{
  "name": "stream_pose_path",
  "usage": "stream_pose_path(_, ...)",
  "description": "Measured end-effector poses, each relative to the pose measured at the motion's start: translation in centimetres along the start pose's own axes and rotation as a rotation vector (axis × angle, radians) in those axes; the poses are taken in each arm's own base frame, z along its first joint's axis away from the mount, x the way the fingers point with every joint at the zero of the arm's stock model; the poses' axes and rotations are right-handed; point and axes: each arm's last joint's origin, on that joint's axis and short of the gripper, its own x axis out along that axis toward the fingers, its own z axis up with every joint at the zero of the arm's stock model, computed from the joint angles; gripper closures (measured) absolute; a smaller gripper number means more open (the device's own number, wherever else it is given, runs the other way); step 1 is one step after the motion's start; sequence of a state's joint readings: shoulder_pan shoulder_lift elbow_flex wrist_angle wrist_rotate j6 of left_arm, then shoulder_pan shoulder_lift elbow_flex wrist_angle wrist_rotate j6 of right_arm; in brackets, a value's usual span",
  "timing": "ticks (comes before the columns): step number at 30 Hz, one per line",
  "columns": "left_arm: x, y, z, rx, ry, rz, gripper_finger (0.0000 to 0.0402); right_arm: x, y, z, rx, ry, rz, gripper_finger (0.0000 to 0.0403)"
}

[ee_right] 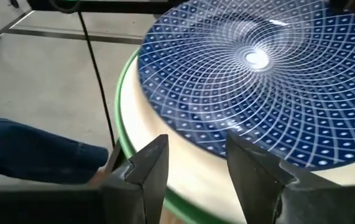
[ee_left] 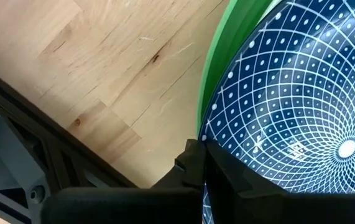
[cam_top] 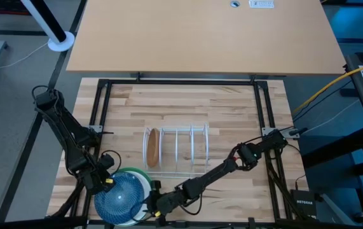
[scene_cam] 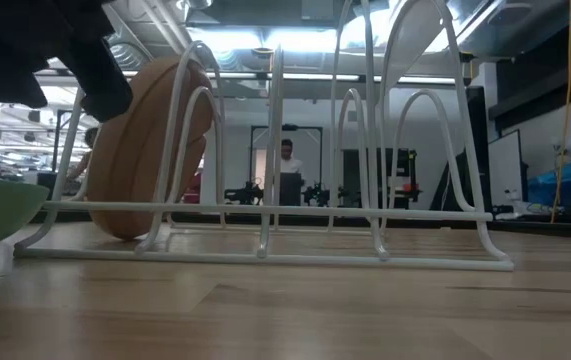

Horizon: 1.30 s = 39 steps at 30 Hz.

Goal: Sort dishes
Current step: Put the blue plate into the dish rack

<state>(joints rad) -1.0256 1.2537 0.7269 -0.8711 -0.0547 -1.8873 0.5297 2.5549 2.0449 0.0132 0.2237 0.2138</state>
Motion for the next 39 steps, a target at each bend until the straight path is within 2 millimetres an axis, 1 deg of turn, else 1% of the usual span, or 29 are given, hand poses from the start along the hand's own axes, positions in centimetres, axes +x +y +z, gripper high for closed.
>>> stream_pose_path(2, 0.0, 0.0, 0.0, -0.002, 0.000, 0.000, 0.0401, 0.0, 0.0, 0.0, 0.000, 0.002, 0.001, 0.0242)
stream_pose_path(4, 0.0, 0.0, 0.0, -0.002, 0.000, 0.000, 0.0401, 0.0, 0.1, -0.1, 0.000, 0.003, 0.009, 0.0256)
stream_pose_path(11, 0.0, 0.0, 0.1, -0.005, 0.000, -0.001, 0.0401, 0.9, 0.0, -1.0, 0.005, -0.004, 0.059, 0.0327)
stream_pose_path(16, 0.0, -0.1, 0.2, -0.011, -0.002, -0.001, 0.0401, 1.1, -0.8, -0.8, 0.019, -0.008, 0.047, 0.0364)
stream_pose_path(21, 0.0, -0.1, 0.3, -0.016, -0.002, -0.003, 0.0401, 1.3, -1.8, -0.9, 0.064, 0.015, 0.029, 0.0391)
stream_pose_path(25, 0.0, -0.3, 0.3, -0.014, 0.003, -0.021, 0.0401, 1.3, -2.2, -1.0, 0.065, 0.039, 0.025, 0.0398)
stream_pose_path(30, 0.0, -0.4, 0.4, -0.022, 0.004, -0.028, 0.0401, 1.3, -2.2, -1.1, 0.062, 0.048, 0.006, 0.0391)
stream_pose_path(34, 0.0, -0.5, 0.5, -0.026, 0.005, -0.034, 0.0402, 1.4, -2.5, -1.2, 0.064, 0.051, 0.004, 0.0394)
stream_pose_path(39, 0.1, -0.7, 0.7, -0.023, 0.008, -0.045, 0.0402, 2.1, -3.1, -1.8, 0.094, 0.053, 0.007, 0.0398)
